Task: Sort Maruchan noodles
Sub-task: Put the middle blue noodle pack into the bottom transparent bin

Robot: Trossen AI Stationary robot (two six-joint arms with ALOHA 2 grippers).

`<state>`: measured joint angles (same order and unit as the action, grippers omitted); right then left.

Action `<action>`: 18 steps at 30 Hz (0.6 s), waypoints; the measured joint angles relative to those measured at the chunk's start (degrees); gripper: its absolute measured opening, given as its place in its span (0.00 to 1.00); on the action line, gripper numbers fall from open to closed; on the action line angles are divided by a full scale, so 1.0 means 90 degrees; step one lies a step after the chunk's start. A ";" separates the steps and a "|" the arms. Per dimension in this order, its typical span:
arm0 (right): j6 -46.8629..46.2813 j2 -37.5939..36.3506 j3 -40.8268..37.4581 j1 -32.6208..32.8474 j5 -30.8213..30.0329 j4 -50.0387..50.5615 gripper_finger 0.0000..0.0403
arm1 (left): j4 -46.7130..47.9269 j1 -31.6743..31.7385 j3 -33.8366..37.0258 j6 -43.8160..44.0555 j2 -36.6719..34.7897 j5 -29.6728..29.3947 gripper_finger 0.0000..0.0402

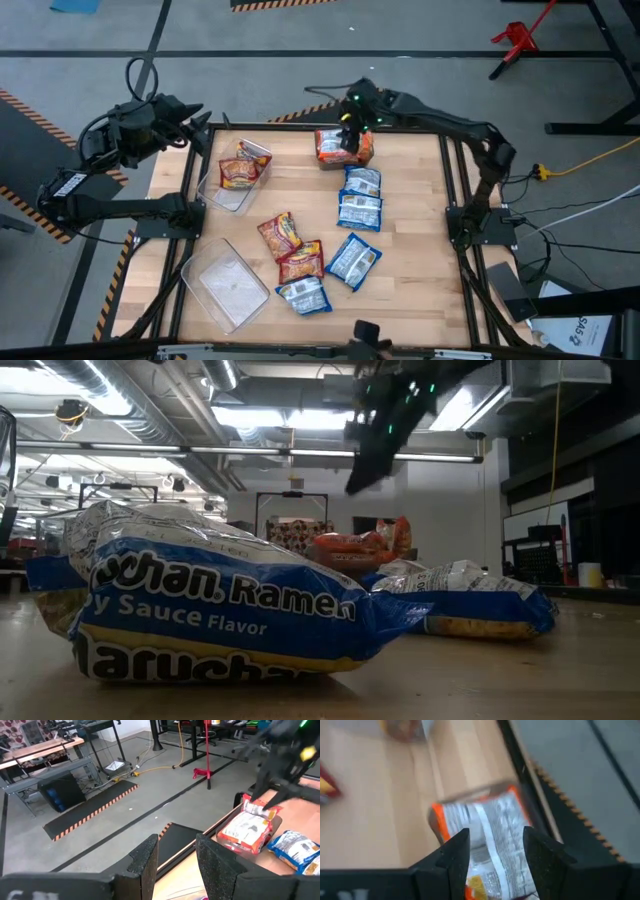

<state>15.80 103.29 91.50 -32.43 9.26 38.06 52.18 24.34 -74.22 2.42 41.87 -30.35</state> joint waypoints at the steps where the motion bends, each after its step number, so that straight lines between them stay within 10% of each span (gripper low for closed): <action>1: -0.0119 -0.0122 0.0068 0.0043 0.0031 0.0085 0.42 | 0.0024 0.0001 0.0000 0.0001 0.0000 0.0014 0.32; 11: -0.2728 -0.1081 0.0045 0.0837 -0.1024 0.3139 0.42 | 0.0258 0.0000 -0.0002 0.0012 0.0000 0.1151 0.32; 18: -0.5326 -0.2067 -0.1863 0.1576 -0.1395 0.3096 0.42 | 0.0255 0.0000 -0.0002 -0.0057 0.0000 0.1180 0.32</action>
<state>-32.14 84.68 74.73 -18.24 -3.30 65.93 54.48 24.34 -74.24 1.90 41.87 -19.73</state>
